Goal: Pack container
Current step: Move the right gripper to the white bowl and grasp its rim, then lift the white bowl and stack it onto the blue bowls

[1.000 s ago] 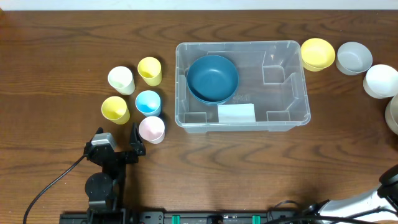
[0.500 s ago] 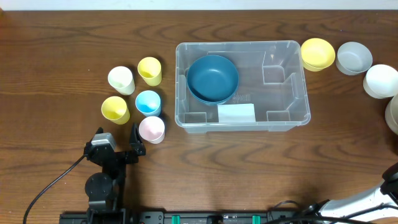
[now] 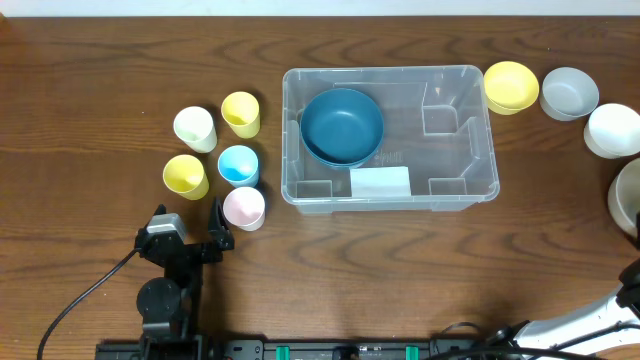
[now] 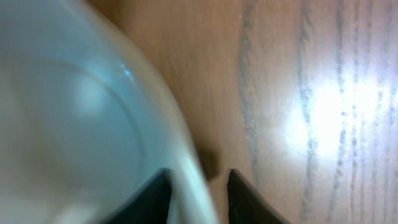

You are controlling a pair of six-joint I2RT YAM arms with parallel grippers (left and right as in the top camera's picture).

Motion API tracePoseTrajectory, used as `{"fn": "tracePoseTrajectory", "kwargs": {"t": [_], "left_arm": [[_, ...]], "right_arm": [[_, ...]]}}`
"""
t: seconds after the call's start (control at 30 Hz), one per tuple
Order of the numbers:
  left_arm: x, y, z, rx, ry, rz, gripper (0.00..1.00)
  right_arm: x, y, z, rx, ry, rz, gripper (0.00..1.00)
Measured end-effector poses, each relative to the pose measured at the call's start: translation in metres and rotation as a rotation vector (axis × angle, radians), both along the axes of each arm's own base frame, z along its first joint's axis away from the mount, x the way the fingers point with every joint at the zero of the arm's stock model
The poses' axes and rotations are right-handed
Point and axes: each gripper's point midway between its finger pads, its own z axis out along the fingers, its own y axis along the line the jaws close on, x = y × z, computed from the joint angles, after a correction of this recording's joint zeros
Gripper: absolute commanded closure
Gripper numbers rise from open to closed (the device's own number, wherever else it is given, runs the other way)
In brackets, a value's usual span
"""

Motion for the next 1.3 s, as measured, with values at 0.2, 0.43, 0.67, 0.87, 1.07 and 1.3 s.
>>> {"fn": "tracePoseTrajectory", "kwargs": {"t": [0.2, 0.43, 0.67, 0.87, 1.07, 1.3], "left_arm": [[0.000, 0.000, 0.000, 0.000, 0.000, 0.000, 0.02], [0.000, 0.000, 0.000, 0.000, 0.000, 0.000, 0.02], [0.000, 0.000, 0.000, 0.000, 0.000, 0.000, 0.02], [0.000, 0.000, 0.000, 0.000, 0.000, 0.000, 0.02], [0.000, 0.000, 0.000, 0.000, 0.000, 0.000, 0.02], [0.000, 0.000, 0.000, 0.000, 0.000, 0.000, 0.02]], "right_arm": [[0.002, 0.001, 0.009, 0.011, -0.026, -0.014, 0.99], [0.008, 0.016, 0.025, 0.058, -0.089, 0.001, 0.99], [0.041, 0.029, 0.126, -0.085, -0.354, 0.087, 0.99], [0.091, 0.094, 0.257, -0.321, -0.648, 0.333, 0.99], [0.147, 0.212, 0.327, -0.372, -0.894, 0.672, 0.99], [0.202, 0.350, 0.305, -0.236, -0.945, 0.996, 0.99]]}}
